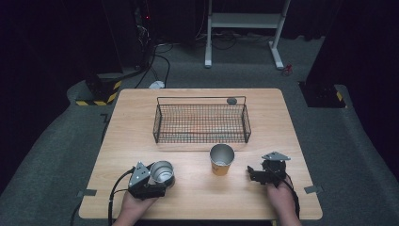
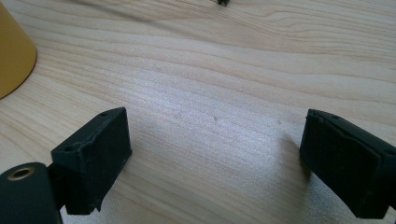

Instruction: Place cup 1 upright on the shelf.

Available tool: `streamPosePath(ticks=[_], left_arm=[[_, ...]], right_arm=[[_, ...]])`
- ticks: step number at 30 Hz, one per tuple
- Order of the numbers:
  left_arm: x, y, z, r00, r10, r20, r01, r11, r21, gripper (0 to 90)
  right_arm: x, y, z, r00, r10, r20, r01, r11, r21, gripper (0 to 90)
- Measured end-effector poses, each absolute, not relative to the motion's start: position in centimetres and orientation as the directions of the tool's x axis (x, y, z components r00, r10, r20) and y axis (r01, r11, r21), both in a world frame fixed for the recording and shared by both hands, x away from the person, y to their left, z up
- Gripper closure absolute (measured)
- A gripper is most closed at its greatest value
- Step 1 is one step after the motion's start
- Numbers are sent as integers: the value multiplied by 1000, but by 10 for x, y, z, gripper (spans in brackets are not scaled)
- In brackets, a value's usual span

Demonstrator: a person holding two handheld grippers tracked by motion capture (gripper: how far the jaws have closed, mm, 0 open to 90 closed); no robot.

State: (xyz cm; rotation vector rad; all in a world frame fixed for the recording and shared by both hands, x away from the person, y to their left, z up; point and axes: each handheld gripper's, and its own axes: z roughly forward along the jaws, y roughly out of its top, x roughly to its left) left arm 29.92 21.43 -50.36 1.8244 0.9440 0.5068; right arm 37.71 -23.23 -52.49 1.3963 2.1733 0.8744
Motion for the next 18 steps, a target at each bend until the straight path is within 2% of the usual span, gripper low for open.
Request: streamPosePath(ticks=[18], left_arm=[[296, 218, -498, 611, 789, -65, 358, -202, 912, 144]], right_arm=[[377, -232, -525, -413, 911, -7, 652, 301, 696, 80]])
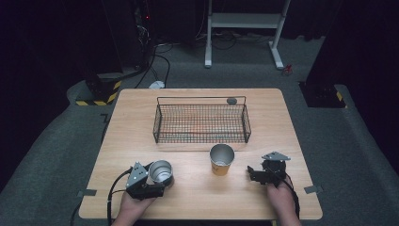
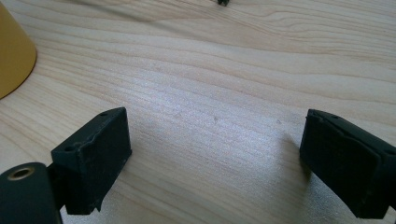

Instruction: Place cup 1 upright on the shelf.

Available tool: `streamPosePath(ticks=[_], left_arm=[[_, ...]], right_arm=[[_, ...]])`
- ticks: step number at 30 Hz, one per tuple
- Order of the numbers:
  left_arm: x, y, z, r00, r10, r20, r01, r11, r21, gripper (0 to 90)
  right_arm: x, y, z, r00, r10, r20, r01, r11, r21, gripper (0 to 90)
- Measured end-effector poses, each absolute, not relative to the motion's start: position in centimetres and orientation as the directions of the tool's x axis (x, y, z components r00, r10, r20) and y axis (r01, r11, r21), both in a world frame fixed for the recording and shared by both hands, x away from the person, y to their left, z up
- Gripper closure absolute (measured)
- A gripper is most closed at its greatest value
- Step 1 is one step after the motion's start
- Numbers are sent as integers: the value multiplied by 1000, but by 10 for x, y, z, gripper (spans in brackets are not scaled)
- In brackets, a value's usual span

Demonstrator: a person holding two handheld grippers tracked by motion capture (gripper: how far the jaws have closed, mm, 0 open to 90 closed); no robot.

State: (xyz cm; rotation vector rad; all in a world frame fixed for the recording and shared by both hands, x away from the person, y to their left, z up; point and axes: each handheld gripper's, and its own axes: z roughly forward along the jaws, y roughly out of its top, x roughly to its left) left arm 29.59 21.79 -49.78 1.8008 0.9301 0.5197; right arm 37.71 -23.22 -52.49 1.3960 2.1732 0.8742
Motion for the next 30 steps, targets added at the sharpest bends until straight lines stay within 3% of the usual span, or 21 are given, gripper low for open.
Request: streamPosePath(ticks=[17, 30], left_arm=[[302, 208, -492, 605, 795, -35, 375, -246, 894, 144], [306, 214, -474, 541, 839, -56, 374, -180, 910, 145]], right_arm=[[377, -232, -525, -413, 911, -7, 652, 301, 695, 80], [378, -233, -524, -437, 899, -22, 640, 328, 694, 91]])
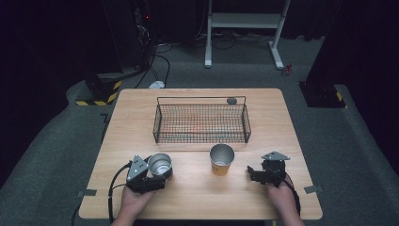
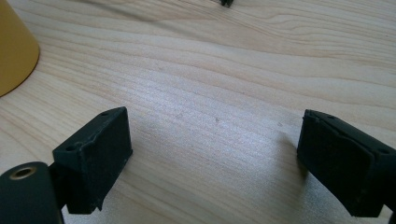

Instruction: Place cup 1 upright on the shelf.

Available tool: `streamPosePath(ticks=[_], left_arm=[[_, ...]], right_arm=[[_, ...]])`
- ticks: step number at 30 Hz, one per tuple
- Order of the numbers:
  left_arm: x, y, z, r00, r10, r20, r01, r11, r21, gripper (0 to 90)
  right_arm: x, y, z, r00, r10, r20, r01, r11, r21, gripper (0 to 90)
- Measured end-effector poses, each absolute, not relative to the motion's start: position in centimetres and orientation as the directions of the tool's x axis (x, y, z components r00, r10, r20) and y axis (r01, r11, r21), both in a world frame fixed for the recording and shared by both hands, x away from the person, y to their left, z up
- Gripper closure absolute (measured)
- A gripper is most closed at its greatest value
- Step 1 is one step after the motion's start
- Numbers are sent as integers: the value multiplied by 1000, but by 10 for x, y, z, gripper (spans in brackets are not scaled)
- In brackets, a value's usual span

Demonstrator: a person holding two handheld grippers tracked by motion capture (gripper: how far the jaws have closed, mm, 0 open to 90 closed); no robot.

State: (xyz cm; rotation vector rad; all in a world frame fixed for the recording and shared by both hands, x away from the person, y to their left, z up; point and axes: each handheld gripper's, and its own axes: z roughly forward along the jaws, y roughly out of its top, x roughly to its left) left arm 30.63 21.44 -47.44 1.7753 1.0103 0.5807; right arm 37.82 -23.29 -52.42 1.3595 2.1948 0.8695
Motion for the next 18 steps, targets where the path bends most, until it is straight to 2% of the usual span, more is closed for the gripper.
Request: streamPosePath(ticks=[18], left_arm=[[316, 219, -459, 514, 856, -58, 356, -152, 922, 145]], right_arm=[[377, -241, -525, -452, 892, -16, 635, 334, 696, 80]])
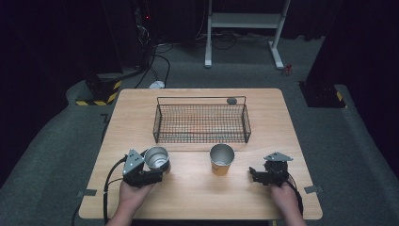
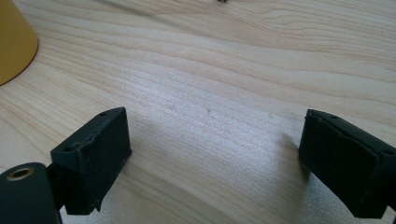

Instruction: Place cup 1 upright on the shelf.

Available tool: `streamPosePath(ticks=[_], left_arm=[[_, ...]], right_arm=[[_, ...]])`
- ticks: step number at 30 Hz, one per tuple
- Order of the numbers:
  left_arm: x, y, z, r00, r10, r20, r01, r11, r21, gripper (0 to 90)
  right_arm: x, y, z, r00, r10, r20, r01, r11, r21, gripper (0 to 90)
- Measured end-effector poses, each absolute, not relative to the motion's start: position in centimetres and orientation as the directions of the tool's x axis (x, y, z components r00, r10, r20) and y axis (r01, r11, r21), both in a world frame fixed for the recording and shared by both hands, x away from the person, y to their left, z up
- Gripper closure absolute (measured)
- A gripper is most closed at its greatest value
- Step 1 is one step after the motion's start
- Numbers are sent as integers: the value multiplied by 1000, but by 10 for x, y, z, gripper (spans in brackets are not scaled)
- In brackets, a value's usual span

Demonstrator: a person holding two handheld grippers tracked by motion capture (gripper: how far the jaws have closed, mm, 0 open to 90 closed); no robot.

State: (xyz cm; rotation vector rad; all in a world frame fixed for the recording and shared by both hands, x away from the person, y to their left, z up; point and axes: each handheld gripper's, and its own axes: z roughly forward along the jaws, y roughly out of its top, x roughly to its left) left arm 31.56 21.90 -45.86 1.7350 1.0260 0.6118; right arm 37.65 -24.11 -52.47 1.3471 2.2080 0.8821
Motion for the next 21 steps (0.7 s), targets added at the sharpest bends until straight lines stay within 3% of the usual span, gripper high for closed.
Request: streamPosePath(ticks=[21], left_arm=[[345, 198, -438, 525, 849, -54, 332, -146, 932, 145]], right_arm=[[377, -239, -525, -436, 900, -13, 642, 321, 696, 78]])
